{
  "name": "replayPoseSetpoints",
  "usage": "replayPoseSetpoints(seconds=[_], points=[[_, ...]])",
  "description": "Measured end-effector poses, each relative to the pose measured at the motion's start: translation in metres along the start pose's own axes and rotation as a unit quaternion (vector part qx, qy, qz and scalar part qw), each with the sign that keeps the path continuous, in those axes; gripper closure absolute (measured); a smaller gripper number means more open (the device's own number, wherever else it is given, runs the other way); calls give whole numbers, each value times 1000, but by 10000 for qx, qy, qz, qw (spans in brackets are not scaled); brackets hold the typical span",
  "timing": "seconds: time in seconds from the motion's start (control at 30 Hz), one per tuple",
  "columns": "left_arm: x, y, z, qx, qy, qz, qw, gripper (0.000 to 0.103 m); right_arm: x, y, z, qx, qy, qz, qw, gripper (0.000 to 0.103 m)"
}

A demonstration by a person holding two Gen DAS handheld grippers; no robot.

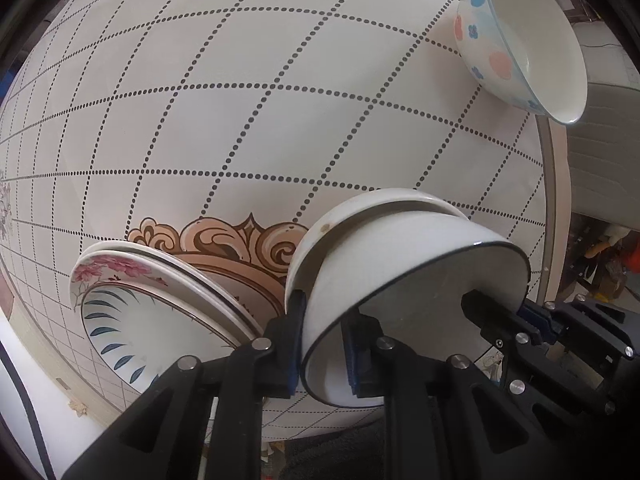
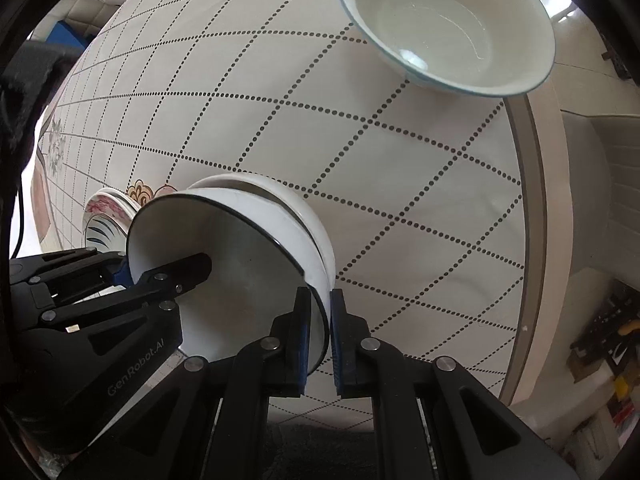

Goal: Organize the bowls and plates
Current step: 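Carry the black-rimmed bowl over the plain white bowl and lower it in, then open both grippers and release the black-rimmed bowl inside the plain bowl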

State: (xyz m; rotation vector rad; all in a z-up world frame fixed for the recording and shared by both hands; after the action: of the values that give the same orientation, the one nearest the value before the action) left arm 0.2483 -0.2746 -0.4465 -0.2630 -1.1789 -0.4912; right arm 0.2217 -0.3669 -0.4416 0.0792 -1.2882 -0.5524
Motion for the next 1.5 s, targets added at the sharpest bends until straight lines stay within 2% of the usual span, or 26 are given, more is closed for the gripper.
replayPoseSetpoints(seconds=[0.13,0.3,0.4,0.6,0.9,1.0,1.1,1.5], points=[[0,-1,2,34,-58,15,10000,89,0,-3,3,-6,7,-93,10000,95],[0,-4,6,140,-90,28,9999,89,-2,-16,5,-477,199,-708,9962,95],[1,-2,7,168,-65,31,9998,89,-2,-20,6,-612,228,-857,9942,95],[0,3,6,225,-10,80,9997,89,-1,-19,9,-516,239,-752,9955,95],[-3,18,7,448,1,429,9981,86,-3,-12,9,-477,192,-741,9959,95],[-4,24,10,612,116,714,9955,80,-4,-12,9,-520,213,-781,9954,95],[-6,30,12,740,142,910,9930,80,-5,-9,11,-487,192,-775,9956,95],[-7,33,14,878,335,1156,9888,71,-1,-4,15,-326,-38,-574,9978,95]])
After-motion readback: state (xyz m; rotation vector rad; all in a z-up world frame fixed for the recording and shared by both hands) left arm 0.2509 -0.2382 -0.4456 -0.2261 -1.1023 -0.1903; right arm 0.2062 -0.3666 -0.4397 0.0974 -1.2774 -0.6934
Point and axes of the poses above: each gripper's, at about its wrist camera, not at the fingertips, and x roughly against the way its jaws point, y to its left, z to its underside, the point moved 7 cm from there along -x, roughly the way its jaws point, and after that the axes turned 9 degrees about -z, right-handed, at the moved point
